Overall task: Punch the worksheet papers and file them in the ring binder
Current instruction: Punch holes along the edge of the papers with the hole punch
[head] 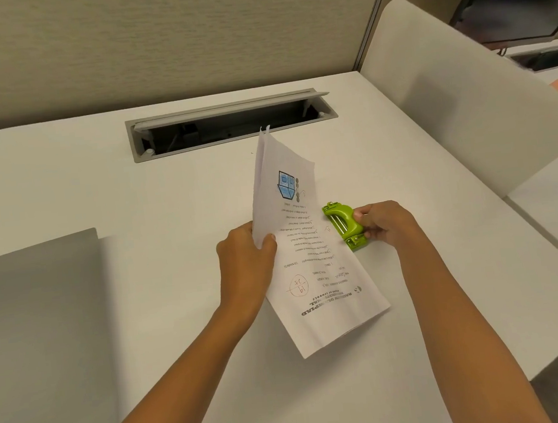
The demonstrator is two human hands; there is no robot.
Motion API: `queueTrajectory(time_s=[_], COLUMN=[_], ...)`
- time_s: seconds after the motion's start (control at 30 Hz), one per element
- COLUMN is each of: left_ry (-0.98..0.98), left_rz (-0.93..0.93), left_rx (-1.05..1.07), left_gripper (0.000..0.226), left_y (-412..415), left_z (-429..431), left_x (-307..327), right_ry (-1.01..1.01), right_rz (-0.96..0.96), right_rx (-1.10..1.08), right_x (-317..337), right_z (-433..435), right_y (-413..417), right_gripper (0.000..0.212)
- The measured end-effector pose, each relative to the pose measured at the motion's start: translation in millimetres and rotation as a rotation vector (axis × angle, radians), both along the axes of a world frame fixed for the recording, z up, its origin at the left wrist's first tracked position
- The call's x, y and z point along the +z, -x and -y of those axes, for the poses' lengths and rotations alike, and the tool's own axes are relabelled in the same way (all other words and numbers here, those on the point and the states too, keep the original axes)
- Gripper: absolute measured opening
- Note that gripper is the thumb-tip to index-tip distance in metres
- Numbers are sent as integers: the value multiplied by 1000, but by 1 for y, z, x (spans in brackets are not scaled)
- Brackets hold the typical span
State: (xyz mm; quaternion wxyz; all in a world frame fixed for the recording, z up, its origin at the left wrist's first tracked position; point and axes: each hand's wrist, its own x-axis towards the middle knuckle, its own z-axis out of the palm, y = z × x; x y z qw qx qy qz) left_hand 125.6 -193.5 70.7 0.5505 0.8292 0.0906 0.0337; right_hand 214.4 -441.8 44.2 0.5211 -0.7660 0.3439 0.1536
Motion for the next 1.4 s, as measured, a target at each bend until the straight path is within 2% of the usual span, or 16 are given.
queueTrajectory(time_s=[0.17, 0.3, 0.43, 0.53, 0.7, 0.87, 1.03, 1.4], left_ry=[22, 59, 90, 111, 169, 244, 203, 262], left_rz=[-29, -47, -55, -57, -114, -127, -120, -180], left_rx=[13, 38, 56, 49, 80, 105, 88, 124], left_gripper=[19, 5, 3, 14, 3, 5, 14, 6], left_y=[0, 2, 0, -2, 1, 3, -2, -2], left_z=[7, 4, 3, 3, -4, -7, -5, -9], left_x=[-9, -15, -19, -20, -31, -37, -36, -44], right_ry=[19, 17, 3, 5, 5, 2, 1, 6], right_rz=[-8, -8, -2, -2, -4, -2, 2, 8], right_rx=[6, 5, 7, 6, 11, 15, 11, 16], right_x=[-1, -1, 0, -1, -1, 0, 0, 1], right_z=[0, 0, 0, 0, 1, 1, 0, -1], right_y=[-1, -1, 0, 0, -1, -1, 0, 2], right_gripper=[26, 27, 27, 27, 28, 28, 28, 29])
